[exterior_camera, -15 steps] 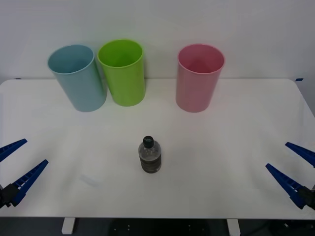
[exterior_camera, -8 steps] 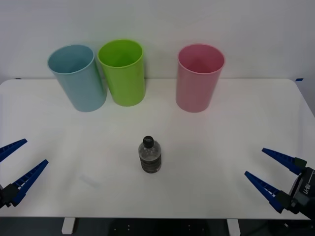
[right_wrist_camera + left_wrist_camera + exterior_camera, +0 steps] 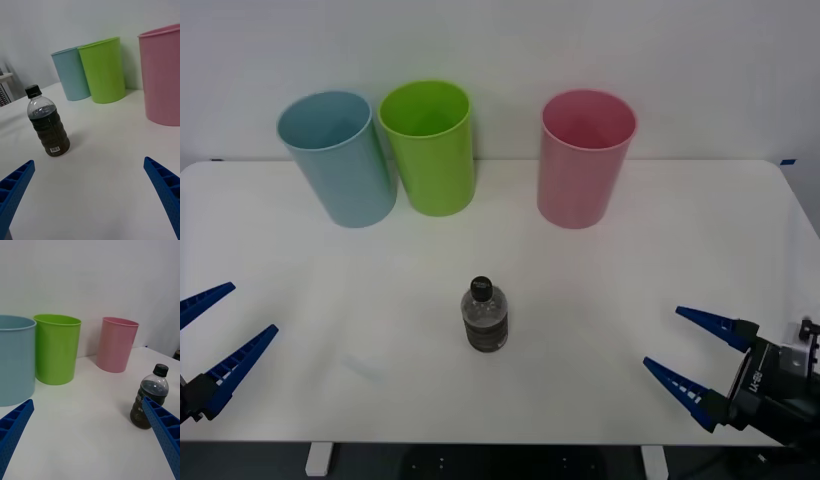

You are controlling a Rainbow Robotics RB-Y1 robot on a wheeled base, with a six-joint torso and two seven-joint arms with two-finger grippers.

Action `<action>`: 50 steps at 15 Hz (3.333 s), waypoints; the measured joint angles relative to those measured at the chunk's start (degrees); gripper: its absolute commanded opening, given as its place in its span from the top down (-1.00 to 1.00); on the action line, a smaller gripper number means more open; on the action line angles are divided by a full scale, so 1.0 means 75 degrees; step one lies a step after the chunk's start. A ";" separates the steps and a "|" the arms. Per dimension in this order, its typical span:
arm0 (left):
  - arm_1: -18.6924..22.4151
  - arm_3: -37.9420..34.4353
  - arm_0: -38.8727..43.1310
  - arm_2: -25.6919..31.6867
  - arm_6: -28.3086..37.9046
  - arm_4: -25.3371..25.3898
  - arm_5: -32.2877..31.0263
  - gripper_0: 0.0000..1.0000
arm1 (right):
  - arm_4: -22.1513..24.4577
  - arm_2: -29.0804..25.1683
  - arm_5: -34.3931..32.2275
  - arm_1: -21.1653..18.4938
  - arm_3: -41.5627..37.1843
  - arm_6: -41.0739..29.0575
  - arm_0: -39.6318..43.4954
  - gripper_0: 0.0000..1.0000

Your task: Grasp the object on the table and drop it into the matching bin: aluminum can to the light blue bin, PET bottle to the pink bin.

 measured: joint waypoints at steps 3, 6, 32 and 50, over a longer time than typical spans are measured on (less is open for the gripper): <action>0.0000 0.0000 0.0000 0.0000 0.0000 0.0000 0.0000 -1.00 | -0.0025 0.0434 0.0075 -0.0008 0.0347 0.0539 -0.0334 -1.00; 0.0000 0.0000 0.0000 0.0000 0.0000 0.0000 0.0000 -1.00 | -0.0099 0.0894 0.0176 -0.0009 0.0842 0.0935 -0.0704 -1.00; 0.0000 0.0000 0.0000 0.0000 0.0000 0.0000 0.0000 -1.00 | 0.0310 0.4180 0.3234 0.0603 0.0968 0.2056 -0.2290 -1.00; 0.0000 0.0000 0.0000 0.0000 0.0000 0.0000 0.0000 -1.00 | 0.0755 0.4791 0.4153 0.1667 0.2373 0.2084 -0.3518 -1.00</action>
